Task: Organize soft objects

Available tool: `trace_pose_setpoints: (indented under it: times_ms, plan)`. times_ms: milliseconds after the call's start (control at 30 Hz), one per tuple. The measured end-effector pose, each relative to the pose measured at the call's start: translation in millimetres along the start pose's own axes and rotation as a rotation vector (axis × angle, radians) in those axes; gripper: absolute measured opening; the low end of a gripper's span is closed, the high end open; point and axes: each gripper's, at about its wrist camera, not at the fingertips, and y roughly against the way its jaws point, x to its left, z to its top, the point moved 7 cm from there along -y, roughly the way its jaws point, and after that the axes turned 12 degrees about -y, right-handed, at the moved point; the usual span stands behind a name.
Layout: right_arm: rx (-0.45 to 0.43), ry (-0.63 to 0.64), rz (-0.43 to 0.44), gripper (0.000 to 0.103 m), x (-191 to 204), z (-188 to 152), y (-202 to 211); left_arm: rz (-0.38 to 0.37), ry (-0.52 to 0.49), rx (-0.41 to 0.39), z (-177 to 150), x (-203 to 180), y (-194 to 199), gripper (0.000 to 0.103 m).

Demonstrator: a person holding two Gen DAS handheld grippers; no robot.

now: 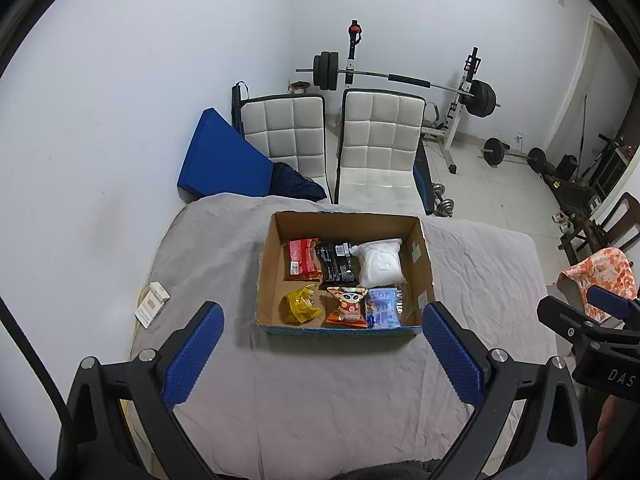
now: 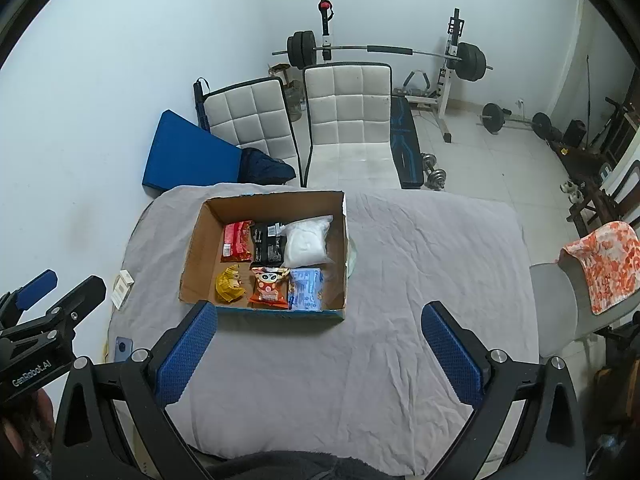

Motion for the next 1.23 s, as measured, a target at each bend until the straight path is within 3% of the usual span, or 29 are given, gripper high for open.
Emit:
trace_pose_setpoints:
  times_ms: [1233]
  plan:
    - [0.004,-0.006,-0.014,0.103,-10.3,-2.2,-5.6,-0.004,-0.001,0.005,-6.2,-2.5,-6.8,0.102]
